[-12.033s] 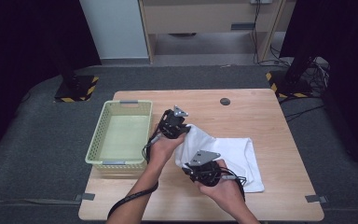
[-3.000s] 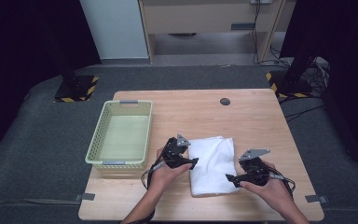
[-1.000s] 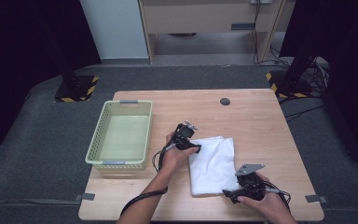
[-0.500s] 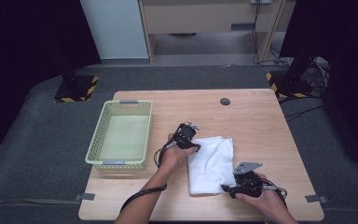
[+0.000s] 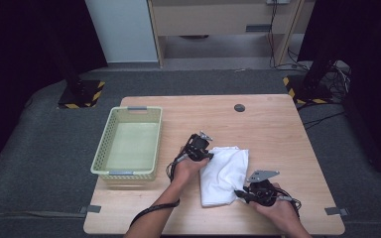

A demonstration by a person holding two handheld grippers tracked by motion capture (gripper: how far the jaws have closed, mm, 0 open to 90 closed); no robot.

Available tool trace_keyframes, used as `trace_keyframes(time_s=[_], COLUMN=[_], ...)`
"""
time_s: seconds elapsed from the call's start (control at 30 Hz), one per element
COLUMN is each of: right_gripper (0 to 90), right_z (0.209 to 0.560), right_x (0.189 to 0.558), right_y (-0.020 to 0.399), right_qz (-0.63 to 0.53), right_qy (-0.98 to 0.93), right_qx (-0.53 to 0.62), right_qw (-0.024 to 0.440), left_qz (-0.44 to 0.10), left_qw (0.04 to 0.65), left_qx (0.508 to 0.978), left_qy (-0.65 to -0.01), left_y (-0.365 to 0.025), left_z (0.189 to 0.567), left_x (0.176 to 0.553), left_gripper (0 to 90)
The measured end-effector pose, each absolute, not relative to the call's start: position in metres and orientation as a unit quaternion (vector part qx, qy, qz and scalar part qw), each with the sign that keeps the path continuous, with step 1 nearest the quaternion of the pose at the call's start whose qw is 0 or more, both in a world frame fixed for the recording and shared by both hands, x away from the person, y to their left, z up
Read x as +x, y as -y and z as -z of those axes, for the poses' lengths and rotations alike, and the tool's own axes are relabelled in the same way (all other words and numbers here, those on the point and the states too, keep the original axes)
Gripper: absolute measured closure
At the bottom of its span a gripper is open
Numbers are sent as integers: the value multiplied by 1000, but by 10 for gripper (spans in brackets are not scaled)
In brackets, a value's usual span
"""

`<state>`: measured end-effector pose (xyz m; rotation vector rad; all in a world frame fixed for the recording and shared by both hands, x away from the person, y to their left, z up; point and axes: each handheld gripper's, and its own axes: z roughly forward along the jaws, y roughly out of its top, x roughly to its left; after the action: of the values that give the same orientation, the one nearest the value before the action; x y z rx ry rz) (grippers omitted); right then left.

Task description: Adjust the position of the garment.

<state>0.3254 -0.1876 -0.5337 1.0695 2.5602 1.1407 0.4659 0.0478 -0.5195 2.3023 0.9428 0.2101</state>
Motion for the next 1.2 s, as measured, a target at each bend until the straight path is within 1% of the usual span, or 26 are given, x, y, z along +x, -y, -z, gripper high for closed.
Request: trace_keyframes(time_s=[0.17,0.77,1.2], right_gripper=[788,791,791], right_z=[529,500,483], right_x=[325,320,321], right_y=[190,197,195], right_qz=[-377,-383,-382], right_qy=[-854,-857,-861], right_qx=[349,331,317], right_qw=[79,98,108], left_qz=[-81,-99,-106], left_qw=[322,351,360], left_qx=[875,873,873], left_qy=[-353,-323,-311], left_y=[-47,-40,-38], left_z=[512,468,450], left_x=[464,453,453], left_gripper=[783,788,788])
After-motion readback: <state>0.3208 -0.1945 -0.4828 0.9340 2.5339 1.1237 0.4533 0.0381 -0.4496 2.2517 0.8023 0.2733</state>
